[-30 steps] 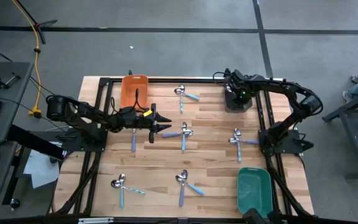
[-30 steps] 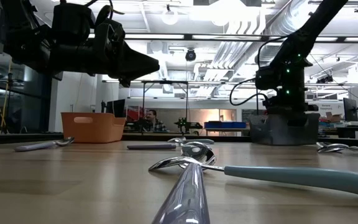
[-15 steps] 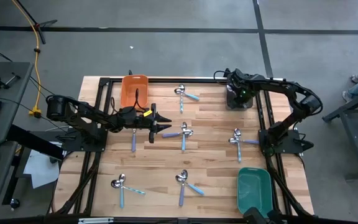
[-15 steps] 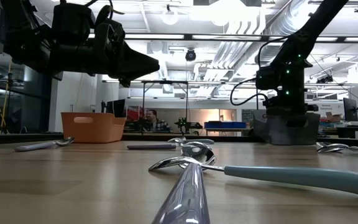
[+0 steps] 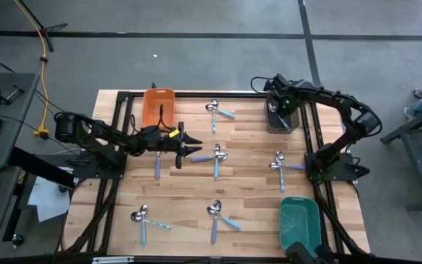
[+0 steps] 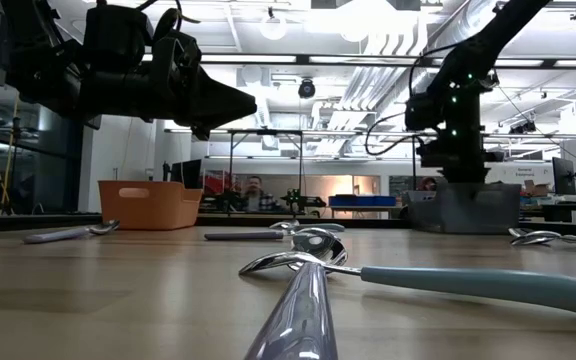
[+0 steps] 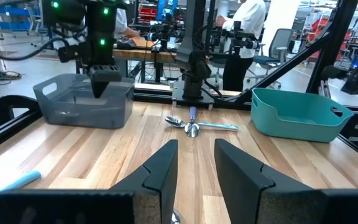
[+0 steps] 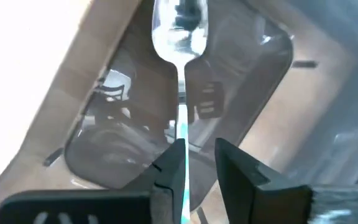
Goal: Sort silverware by color (type)
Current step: Put the purple spoon into the green bin
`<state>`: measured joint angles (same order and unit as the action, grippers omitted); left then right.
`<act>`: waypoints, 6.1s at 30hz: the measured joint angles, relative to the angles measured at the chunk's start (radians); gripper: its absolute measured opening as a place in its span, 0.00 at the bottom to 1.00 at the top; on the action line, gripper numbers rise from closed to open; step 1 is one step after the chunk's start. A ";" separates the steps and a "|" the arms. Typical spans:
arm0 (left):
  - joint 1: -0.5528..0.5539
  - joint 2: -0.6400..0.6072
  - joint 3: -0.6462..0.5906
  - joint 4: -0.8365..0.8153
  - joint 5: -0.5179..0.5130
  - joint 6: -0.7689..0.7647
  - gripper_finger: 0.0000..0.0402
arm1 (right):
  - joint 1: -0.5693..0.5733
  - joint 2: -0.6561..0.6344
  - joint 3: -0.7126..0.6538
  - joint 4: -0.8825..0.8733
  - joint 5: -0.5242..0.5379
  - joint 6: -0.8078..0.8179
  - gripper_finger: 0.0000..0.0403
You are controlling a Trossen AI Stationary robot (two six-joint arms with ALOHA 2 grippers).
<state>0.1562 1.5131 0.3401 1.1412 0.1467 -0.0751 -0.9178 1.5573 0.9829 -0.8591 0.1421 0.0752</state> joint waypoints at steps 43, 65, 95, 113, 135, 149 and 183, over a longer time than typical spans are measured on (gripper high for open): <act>-0.085 0.000 0.112 -0.434 -0.078 0.070 0.13 | 0.928 -0.258 -0.443 1.218 0.131 -0.004 0.00; -0.154 0.207 0.259 -0.733 -0.305 0.016 0.37 | 1.091 -0.256 -0.441 1.227 0.278 0.003 0.00; -0.155 0.296 0.342 -0.798 -0.230 0.051 0.10 | 1.090 -0.255 -0.441 1.215 0.278 0.025 0.00; -0.160 0.152 0.084 -0.225 -0.112 -0.089 0.10 | 1.171 -0.208 -0.441 1.206 0.349 0.131 0.19; -0.170 0.104 0.013 0.146 -0.077 -0.124 0.10 | 1.035 0.229 -0.377 2.137 0.063 0.123 0.41; -0.171 0.104 0.039 0.148 -0.074 -0.113 0.10 | 1.029 0.233 -0.175 1.888 0.041 0.013 0.22; -0.171 0.105 0.039 0.029 -0.078 -0.062 0.22 | 1.276 -0.285 0.157 0.024 -0.068 0.802 0.03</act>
<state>-0.0143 1.6176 0.3786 1.1706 0.0685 -0.1375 0.3579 1.2720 1.1402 -0.8350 0.0738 0.8768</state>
